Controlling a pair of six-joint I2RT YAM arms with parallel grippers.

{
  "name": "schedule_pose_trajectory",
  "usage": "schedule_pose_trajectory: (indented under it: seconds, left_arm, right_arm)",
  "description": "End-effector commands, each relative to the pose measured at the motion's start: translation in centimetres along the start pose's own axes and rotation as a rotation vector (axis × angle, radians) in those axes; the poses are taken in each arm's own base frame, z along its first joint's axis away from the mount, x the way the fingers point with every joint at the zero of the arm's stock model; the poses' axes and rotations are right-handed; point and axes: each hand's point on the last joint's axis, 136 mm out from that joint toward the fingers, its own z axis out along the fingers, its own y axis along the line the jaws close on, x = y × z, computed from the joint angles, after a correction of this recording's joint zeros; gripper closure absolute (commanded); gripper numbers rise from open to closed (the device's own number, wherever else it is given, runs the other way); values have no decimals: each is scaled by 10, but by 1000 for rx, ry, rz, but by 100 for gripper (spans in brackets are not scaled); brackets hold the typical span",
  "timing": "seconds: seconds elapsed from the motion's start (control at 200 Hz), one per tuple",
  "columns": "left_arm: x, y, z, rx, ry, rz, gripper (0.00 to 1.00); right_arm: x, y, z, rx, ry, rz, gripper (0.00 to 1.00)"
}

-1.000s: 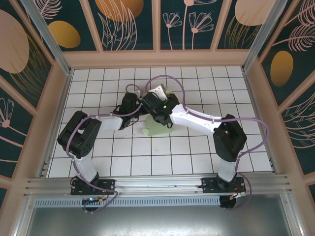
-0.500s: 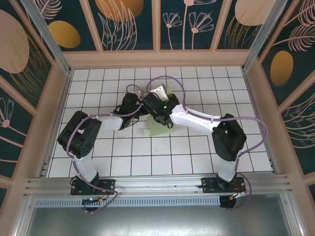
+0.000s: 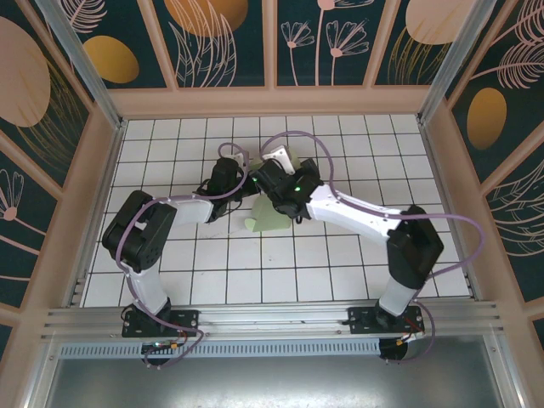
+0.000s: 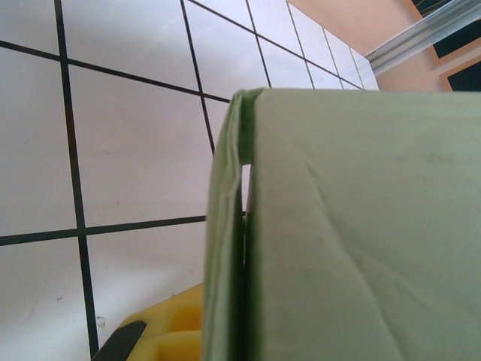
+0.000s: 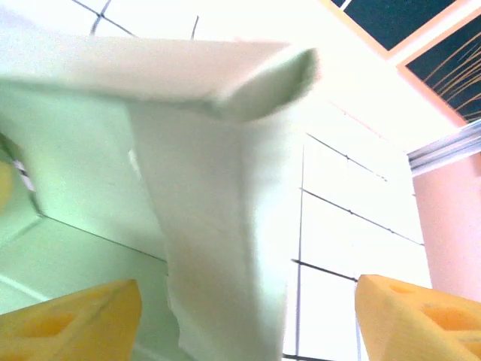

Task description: Fold the paper box

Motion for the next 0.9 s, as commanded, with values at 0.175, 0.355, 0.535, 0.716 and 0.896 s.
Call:
schedule_pose_trajectory:
  seconds: [0.175, 0.355, 0.535, 0.716, 0.896]
  left_arm:
    - [-8, -12, 4, 29, -12, -7, 100]
    - [-11, -2, -2, -51, -11, 19, 100]
    - [-10, -2, -2, -69, 8, 19, 100]
    - [-13, -9, -3, -52, 13, 35, 100]
    - [-16, -14, -6, -37, 8, 48, 100]
  right_arm:
    - [-47, -25, -49, -279, -218, 345, 14]
    - [-50, -58, -59, -507, -276, 623, 14]
    - [-35, -65, -55, -513, -275, 563, 22]
    - [-19, -44, -42, -545, -232, 343, 39]
    - [-6, -37, -19, -625, -154, 291, 57]
